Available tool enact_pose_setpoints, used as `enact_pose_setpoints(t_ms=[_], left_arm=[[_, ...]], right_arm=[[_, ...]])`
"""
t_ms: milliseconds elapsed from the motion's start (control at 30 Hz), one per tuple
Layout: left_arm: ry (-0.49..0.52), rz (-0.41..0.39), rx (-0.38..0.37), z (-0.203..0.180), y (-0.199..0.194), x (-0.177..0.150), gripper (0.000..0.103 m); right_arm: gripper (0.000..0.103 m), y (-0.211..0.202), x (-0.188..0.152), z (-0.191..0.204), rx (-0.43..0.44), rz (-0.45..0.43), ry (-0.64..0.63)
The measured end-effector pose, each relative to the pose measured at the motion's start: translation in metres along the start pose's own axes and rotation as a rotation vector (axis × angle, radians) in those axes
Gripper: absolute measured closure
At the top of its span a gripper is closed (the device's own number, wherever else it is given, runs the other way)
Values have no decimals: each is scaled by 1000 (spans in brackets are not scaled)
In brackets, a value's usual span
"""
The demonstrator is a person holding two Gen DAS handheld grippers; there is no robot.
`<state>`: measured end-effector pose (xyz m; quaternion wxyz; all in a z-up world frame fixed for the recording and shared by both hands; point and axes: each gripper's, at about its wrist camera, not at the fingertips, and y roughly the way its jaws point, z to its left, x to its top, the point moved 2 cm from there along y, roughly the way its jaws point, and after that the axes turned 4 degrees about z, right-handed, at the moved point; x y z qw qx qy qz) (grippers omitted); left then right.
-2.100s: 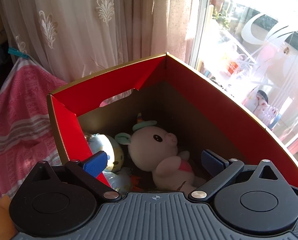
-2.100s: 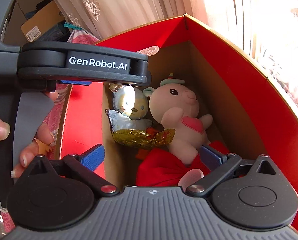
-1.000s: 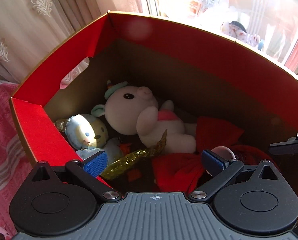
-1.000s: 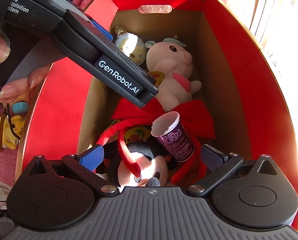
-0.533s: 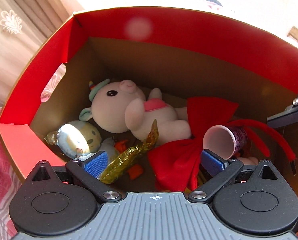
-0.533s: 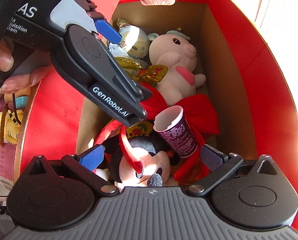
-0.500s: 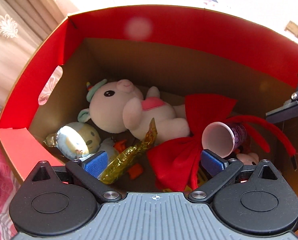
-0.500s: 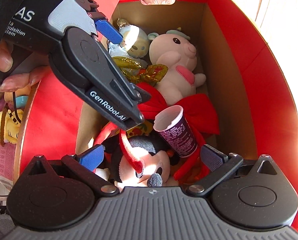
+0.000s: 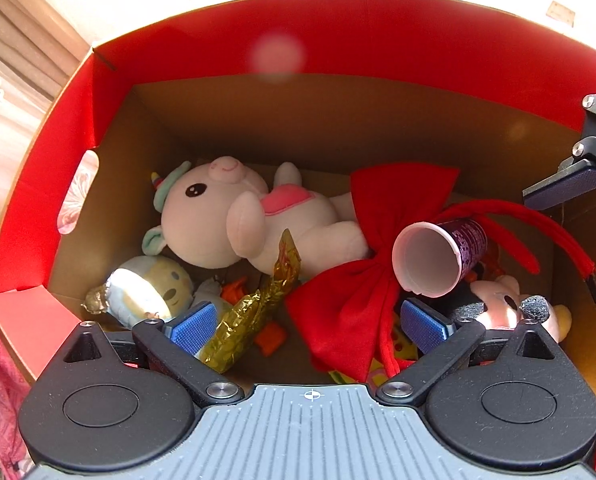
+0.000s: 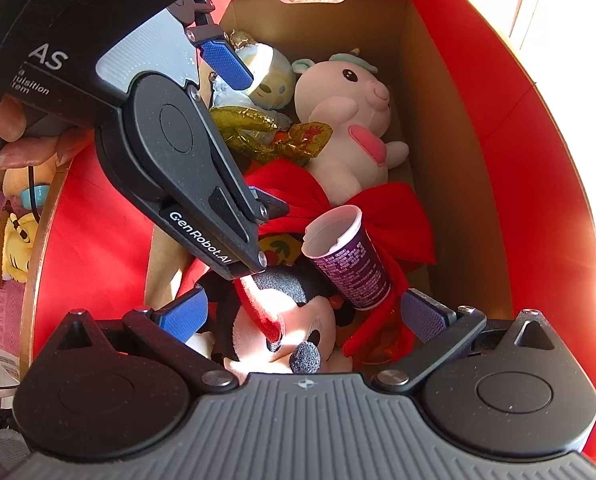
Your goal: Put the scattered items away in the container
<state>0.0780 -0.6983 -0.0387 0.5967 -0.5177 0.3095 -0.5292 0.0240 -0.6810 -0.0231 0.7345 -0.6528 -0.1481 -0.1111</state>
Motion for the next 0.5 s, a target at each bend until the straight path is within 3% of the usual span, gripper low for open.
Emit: enact_pose_setpoints(t_ms=[500], left_arm=[[-20, -26, -3, 1, -3, -1, 2]], right_arm=[[0, 1, -1, 2, -29, 5, -5]])
